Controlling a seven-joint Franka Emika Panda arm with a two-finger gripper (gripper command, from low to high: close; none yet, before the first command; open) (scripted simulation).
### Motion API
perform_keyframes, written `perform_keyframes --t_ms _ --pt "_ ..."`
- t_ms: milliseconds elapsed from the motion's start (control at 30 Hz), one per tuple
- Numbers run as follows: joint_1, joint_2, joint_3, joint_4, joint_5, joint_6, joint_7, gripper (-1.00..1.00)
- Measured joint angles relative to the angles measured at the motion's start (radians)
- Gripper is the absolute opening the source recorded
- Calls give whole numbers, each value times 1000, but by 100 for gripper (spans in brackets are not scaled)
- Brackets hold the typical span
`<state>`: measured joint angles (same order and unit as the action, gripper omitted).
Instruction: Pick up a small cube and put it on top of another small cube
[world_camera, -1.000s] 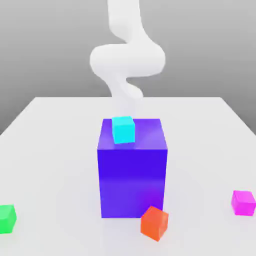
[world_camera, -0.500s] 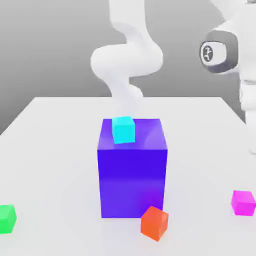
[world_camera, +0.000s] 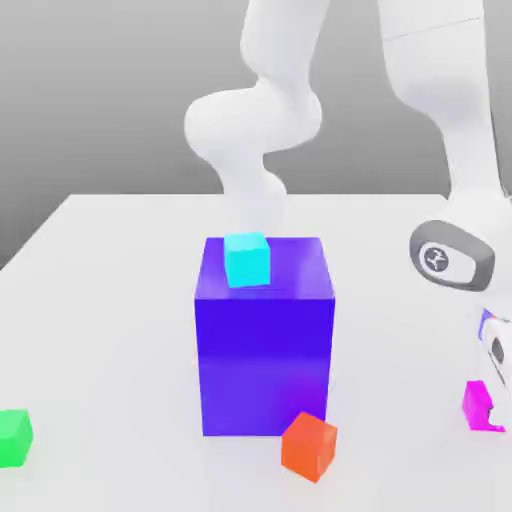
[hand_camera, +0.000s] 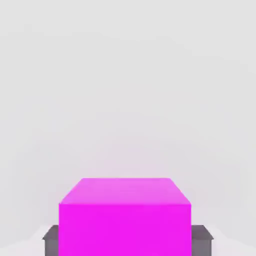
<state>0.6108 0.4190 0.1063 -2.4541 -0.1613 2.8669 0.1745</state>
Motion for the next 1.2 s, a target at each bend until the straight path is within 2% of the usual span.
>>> perform_keyframes --t_ms 67,267,967,1033,1100,1133,1200 --pt "2 6 -2 1 -2 5 1 -100" --pt "-55 -158 20 -28 73 -129 -56 -100" --pt "-671 -200 -461 59 296 -282 -219 -100" --pt "-738 -175 -498 79 334 -280 -246 -100" --pt "-827 -91 -495 115 413 -239 -300 -100" --pt "-860 -49 -479 126 449 -211 -325 100" --pt "-860 -49 -479 126 449 -211 -325 100"
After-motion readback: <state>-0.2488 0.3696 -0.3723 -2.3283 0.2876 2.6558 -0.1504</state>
